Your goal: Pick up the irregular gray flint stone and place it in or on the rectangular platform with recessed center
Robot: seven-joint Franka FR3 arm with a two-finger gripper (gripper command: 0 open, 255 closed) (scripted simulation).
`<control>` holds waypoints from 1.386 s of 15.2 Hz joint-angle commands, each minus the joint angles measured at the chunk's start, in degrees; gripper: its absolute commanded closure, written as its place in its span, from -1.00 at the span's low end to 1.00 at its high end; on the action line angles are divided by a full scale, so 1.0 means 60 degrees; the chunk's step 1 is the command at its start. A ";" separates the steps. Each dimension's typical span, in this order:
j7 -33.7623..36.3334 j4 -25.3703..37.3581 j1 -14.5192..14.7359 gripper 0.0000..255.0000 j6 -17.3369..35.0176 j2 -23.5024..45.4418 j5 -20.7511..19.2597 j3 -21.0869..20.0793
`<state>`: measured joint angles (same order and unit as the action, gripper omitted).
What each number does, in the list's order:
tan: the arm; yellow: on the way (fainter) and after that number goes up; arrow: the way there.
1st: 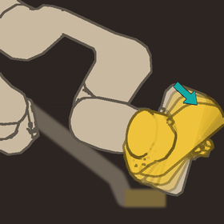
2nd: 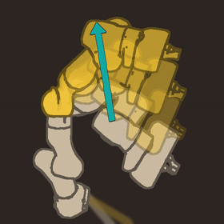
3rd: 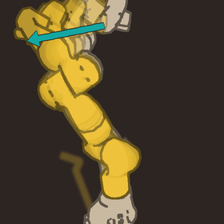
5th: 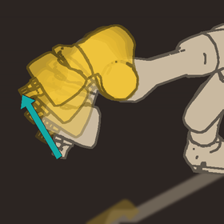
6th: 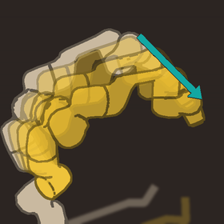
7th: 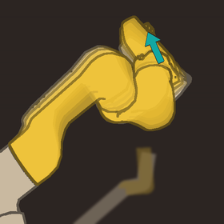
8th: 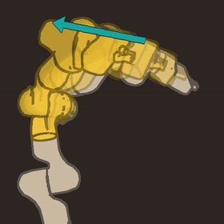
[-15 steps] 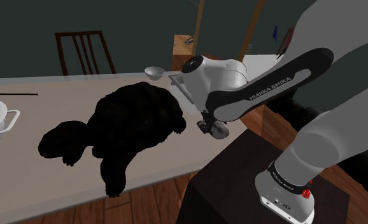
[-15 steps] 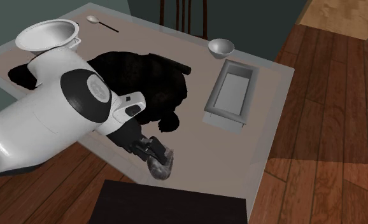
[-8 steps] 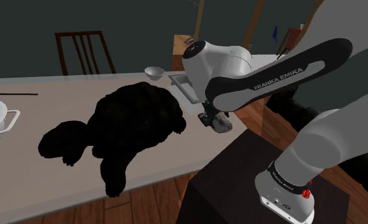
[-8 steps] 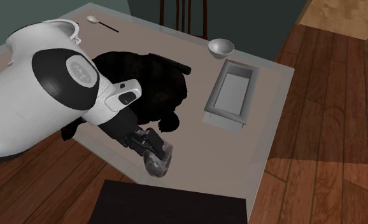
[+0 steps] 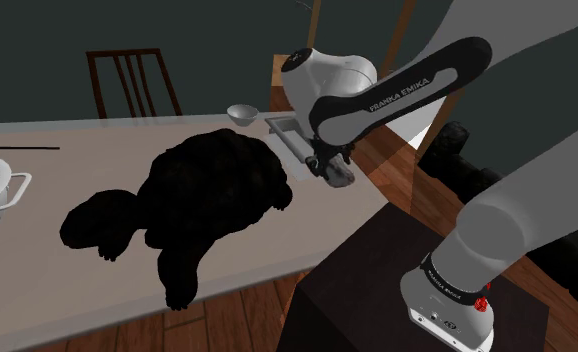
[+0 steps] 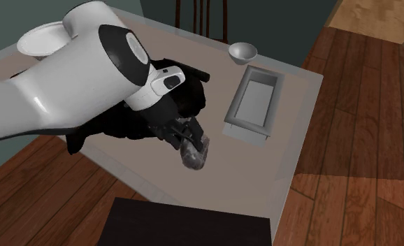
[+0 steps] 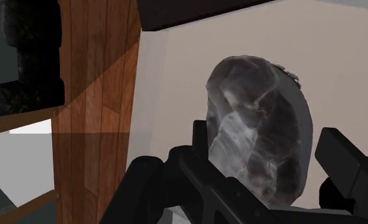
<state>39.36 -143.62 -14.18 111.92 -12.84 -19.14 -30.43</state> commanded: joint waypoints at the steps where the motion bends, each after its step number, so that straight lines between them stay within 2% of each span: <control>1: -0.0099 0.0533 -0.0283 1.00 -0.0021 0.0522 -0.0427 0.0123; 5: -0.0278 0.1685 -0.0739 1.00 -0.0087 0.1662 -0.1237 0.0397; 10: -0.0577 0.3340 -0.1070 1.00 -0.0355 0.3108 -0.2073 0.0743; 15: -0.1006 0.5246 -0.1184 1.00 -0.0778 0.4581 -0.2715 0.1088; 21: -0.1733 0.7964 -0.1090 1.00 -0.1470 0.6455 -0.3274 0.1498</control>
<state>30.06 -99.61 -20.98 104.34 23.60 -38.25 -21.89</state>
